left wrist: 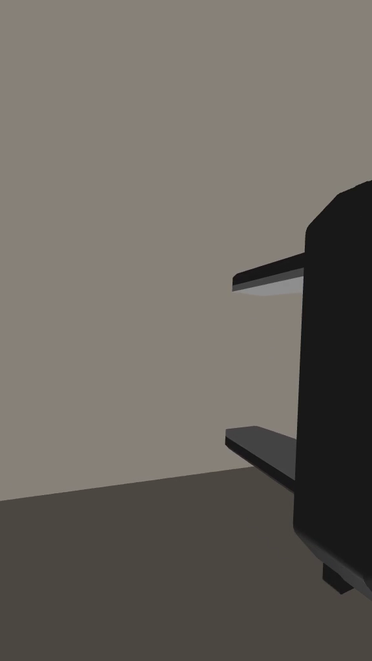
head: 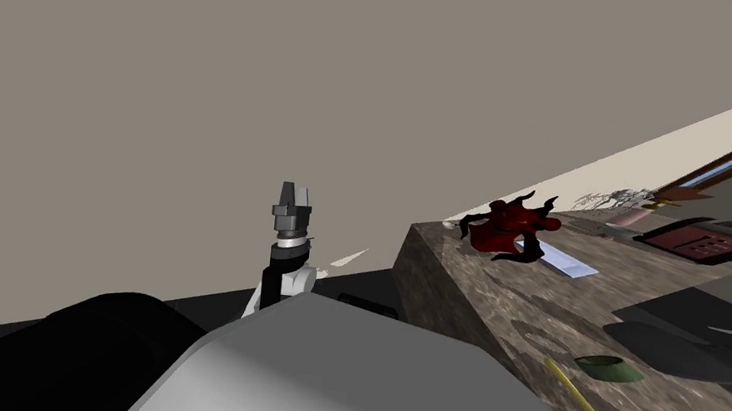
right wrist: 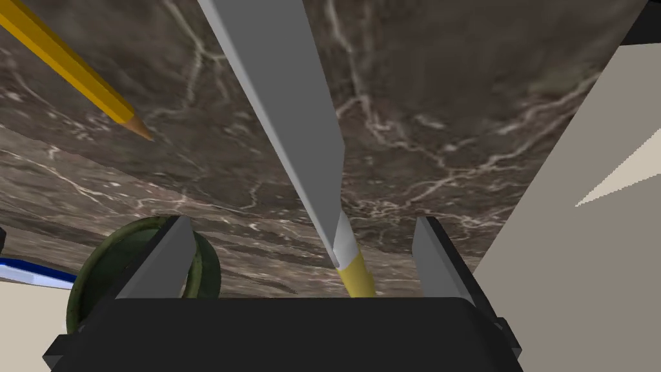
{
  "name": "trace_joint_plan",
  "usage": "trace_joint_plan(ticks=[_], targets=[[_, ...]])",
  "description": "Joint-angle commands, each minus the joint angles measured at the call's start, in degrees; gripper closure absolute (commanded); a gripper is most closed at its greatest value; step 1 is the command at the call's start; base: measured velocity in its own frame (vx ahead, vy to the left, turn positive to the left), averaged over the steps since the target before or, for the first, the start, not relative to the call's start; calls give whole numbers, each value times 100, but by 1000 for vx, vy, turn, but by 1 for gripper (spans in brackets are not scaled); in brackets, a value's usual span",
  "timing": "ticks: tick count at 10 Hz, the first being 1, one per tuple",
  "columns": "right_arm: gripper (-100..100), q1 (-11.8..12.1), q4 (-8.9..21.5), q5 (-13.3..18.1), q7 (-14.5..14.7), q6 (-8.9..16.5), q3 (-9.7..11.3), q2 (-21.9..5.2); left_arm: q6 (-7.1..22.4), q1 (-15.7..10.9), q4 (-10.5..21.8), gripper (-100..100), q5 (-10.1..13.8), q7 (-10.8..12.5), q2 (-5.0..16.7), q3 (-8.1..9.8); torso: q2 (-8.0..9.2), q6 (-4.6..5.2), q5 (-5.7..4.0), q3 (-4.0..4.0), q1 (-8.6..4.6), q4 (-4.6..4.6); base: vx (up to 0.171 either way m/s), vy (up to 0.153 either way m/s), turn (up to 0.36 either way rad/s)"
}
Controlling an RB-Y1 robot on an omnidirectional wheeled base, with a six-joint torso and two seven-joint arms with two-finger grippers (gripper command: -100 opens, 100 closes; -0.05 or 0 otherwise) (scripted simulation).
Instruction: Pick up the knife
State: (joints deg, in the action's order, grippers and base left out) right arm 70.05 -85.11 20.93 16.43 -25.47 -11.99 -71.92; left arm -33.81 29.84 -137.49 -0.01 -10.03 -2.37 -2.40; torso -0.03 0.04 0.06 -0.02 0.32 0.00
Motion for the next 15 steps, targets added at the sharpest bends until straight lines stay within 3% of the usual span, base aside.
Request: trace_joint_plan(ticks=[1,7,9,10,11,15], targets=[[-100,214,191,53,1,-1,-2,-147,0,0,0,0,0,0,0,0,0,0,0,0,0,0,19,78,145],[-100,625,770,214,46,-46,121,-375,0,0,0,0,0,0,0,0,3,2,2,2,5,1,22,75,91],[-100,627,753,226,41,-11,153,-379,0,0,0,0,0,0,0,0,3,1,1,1,0,1,20,40,37],[0,644,748,227,39,-1,146,-382,0,0,0,0,0,0,0,1,7,2,-2,4,-12,2,0,0,0],[-100,406,919,222,-218,63,381,-415,0,0,0,0,0,0,0,1,12,2,-4,7,-20,3,-92,19,321],[-100,-67,1260,214,-733,193,849,-481,1,-2,1,0,0,0,0,0,85,4,-3,49,-12,20,-179,26,265]])
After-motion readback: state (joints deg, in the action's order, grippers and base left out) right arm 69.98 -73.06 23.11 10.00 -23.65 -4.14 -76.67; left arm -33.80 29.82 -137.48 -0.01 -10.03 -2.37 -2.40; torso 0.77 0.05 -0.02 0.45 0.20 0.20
